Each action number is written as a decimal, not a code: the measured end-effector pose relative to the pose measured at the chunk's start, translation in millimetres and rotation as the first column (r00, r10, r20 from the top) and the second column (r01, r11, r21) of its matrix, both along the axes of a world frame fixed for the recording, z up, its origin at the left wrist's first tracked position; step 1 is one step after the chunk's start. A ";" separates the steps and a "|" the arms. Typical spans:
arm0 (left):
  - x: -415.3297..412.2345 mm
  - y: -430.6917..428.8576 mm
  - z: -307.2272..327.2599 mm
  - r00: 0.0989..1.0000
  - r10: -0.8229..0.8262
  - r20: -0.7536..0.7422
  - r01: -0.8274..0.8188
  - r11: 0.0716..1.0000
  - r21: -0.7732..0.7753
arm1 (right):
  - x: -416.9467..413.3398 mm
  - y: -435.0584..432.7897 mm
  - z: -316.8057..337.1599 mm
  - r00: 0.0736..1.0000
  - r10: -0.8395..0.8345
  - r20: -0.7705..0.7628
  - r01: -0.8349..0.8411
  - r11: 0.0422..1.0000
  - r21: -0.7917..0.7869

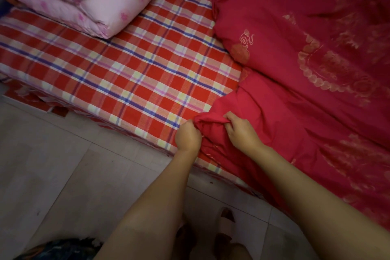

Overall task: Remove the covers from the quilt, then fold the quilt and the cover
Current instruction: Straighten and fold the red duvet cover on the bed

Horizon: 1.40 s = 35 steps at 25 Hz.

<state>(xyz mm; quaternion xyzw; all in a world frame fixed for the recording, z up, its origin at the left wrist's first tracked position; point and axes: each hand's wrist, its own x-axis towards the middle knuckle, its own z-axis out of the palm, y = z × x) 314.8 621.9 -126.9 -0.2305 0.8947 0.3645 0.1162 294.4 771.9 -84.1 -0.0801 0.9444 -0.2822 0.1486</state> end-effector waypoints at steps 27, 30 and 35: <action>25.0 -8.8 1.1 0.711 0.703 0.000 -0.698 0.705 0.123 | -221.7 39.7 51.5 0.796 0.576 -0.186 -0.303 0.644 0.702; 16.5 -16.6 -11.7 0.543 0.831 0.123 -0.836 0.519 0.179 | -222.0 7.6 30.7 0.815 0.551 -0.178 -0.327 0.692 0.643; 19.3 -10.1 -15.8 0.601 0.793 0.104 -0.798 0.585 0.145 | -118.8 -11.0 19.2 0.773 0.599 -0.210 -0.550 0.797 0.251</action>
